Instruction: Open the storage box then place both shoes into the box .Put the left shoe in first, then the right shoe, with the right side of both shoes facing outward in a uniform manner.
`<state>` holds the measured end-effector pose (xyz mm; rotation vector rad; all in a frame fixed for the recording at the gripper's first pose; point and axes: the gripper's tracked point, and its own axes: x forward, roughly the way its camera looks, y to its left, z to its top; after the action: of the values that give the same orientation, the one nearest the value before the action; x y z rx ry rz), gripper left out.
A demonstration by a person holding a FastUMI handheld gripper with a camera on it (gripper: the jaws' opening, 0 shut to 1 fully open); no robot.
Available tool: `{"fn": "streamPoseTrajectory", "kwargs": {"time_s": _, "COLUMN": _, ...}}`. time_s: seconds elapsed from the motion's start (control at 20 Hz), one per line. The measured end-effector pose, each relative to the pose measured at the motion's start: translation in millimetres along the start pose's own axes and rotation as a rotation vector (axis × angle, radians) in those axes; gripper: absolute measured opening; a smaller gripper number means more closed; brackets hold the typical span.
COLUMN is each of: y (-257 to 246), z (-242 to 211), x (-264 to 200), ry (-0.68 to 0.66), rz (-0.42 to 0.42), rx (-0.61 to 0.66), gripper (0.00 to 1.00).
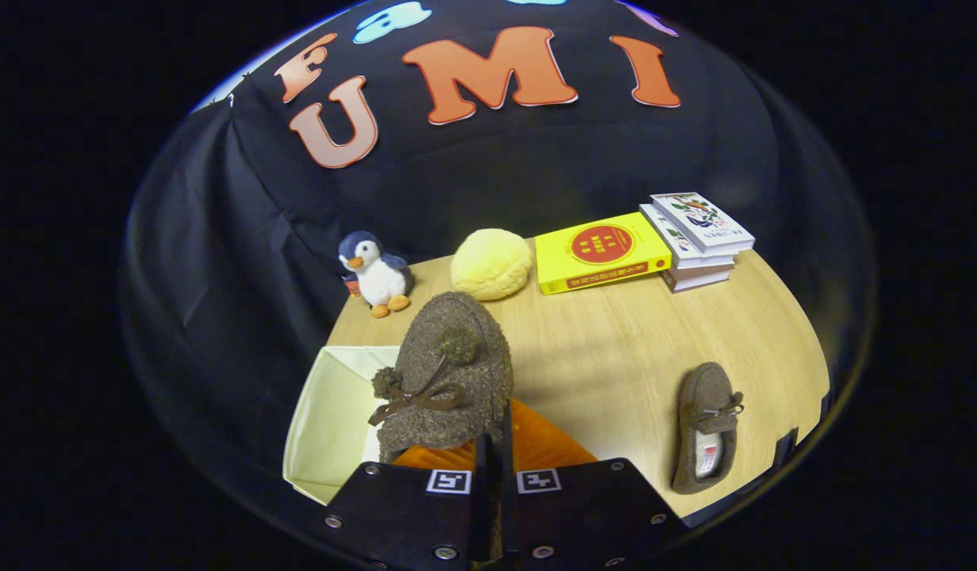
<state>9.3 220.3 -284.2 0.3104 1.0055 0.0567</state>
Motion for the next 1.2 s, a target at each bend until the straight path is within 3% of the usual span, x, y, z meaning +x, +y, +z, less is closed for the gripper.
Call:
{"fn": "streamPoseTrajectory", "kwargs": {"time_s": 0.15, "y": 56.3, "z": -1.3, "x": 5.1, "ry": 0.012, "rz": 0.064, "rx": -0.016, "gripper": 0.07}}
{"fn": "streamPoseTrajectory", "kwargs": {"time_s": 0.4, "y": 111.4, "z": -36.0, "x": 38.9, "ry": 0.089, "rz": 0.075, "rx": -0.048, "gripper": 0.07}}
{"fn": "streamPoseTrajectory", "kwargs": {"time_s": 0.8, "y": 127.3, "z": -99.6, "x": 82.1, "ry": 0.241, "rz": -0.003, "rx": -0.025, "gripper": 0.07}}
{"fn": "streamPoseTrajectory", "kwargs": {"time_s": 1.2, "y": 135.0, "z": -131.6, "x": 110.0, "ry": 0.316, "rz": -0.036, "rx": 0.009, "gripper": 0.07}}
